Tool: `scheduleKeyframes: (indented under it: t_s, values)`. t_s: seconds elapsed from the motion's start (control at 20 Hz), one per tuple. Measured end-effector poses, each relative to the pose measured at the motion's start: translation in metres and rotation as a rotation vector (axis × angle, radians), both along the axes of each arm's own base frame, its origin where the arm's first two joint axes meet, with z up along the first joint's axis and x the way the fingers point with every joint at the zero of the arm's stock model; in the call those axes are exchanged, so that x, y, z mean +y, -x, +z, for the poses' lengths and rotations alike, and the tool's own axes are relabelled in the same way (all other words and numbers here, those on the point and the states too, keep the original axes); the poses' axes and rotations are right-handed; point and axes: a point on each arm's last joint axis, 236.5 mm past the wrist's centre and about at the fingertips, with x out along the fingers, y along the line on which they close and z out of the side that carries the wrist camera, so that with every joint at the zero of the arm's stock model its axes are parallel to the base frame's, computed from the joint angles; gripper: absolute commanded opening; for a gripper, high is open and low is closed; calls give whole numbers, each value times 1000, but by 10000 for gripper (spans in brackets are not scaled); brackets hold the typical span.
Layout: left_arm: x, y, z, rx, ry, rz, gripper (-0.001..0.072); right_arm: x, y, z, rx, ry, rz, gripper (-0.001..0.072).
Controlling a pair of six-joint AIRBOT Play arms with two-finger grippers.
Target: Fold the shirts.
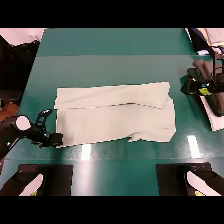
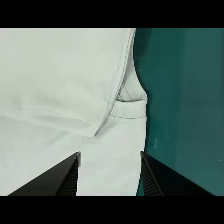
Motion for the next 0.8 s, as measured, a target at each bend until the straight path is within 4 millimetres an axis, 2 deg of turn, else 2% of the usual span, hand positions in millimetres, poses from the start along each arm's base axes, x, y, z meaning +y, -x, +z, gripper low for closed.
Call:
scheduleKeyframes:
  t_s: [0.05, 0.1, 0.15, 0.3, 0.45, 0.55, 0.65, 0.8]
  values:
    - [0, 0, -1, 0, 0, 1, 424, 0, 1, 0, 1, 0, 0, 437]
    - [0, 1, -1, -1, 1, 2, 252, 0, 2, 1, 2, 0, 1, 436]
    - [0, 0, -2, -3, 1, 3, 32, 0, 3, 1, 7, 0, 2, 436]
    - [-3, -7, -1, -30, 9, 10, 26, 1, 9, -2, 32, -1, 5, 436]
    - [-3, -23, 11, -77, 11, 9, 26, 3, 24, -13, 102, -5, 13, 436]
    - [-4, -36, 24, -116, 15, 5, 26, 4, 44, -32, 186, -10, 18, 457]
    - [-4, -47, 37, -152, 18, -5, 26, 6, 72, -57, 280, -17, 23, 605]
    - [-6, -59, 52, -191, 22, -22, 26, 10, 119, -94, 415, -29, 28, 606]
